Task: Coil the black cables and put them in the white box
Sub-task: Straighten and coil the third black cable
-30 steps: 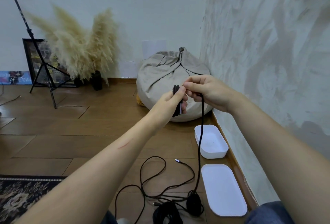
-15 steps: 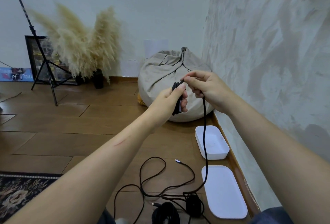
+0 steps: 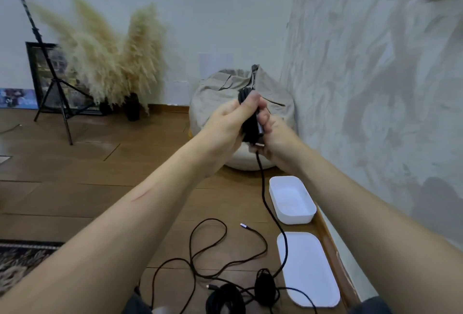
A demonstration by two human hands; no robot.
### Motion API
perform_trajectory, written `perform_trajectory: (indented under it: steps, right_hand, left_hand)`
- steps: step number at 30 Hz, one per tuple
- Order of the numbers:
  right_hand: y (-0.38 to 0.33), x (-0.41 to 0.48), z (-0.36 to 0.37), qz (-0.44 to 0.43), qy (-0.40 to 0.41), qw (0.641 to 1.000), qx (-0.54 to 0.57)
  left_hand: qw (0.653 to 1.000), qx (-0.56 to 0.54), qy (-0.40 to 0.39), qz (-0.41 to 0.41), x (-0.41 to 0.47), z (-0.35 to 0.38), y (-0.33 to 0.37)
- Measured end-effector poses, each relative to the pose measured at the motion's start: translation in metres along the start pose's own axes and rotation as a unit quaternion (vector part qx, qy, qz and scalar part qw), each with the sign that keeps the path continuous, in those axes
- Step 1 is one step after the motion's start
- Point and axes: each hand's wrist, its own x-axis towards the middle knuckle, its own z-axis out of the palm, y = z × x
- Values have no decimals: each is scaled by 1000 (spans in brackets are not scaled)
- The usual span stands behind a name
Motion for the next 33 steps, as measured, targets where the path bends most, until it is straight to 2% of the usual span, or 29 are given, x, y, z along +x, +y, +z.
perform_trajectory:
  steps: [3,6,10,12,14,18,23,27,29,33]
  right_hand:
    - [10,0,18,10,-4,993,-118]
    - [11,-4,28,16,-76,969,-235]
    - [-1,-2,18,-21,-98,924,-368]
    - [-6,-2,17,-20,-137,900,-413]
    - [-7,-3,18,-1,-168,885,-434]
    - [-17,-7,11,49,-190,910,-366]
    - [-26,-10,-6,26,-129,936,-326]
    - [-32,-9,-14,-14,-60,963,-263]
    - [-35,-9,-15,-30,-24,971,-237]
    - [-36,-9,-16,-43,10,978,-206]
  left_hand:
    - [997,11,76,22,10,-10,-6]
    - [983,97,148,56,17,-30,-15]
    - [952,240,183,53,21,-47,-29]
    - [934,300,193,37,21,-52,-39]
    - [924,328,194,24,21,-56,-47]
    - [908,386,159,-12,16,-59,-56]
    - [935,342,77,-61,9,-48,-56]
    - [977,178,42,-107,5,-25,-43]
    - [986,117,31,-118,5,-21,-41]
    - [990,76,4,-119,2,-16,-37]
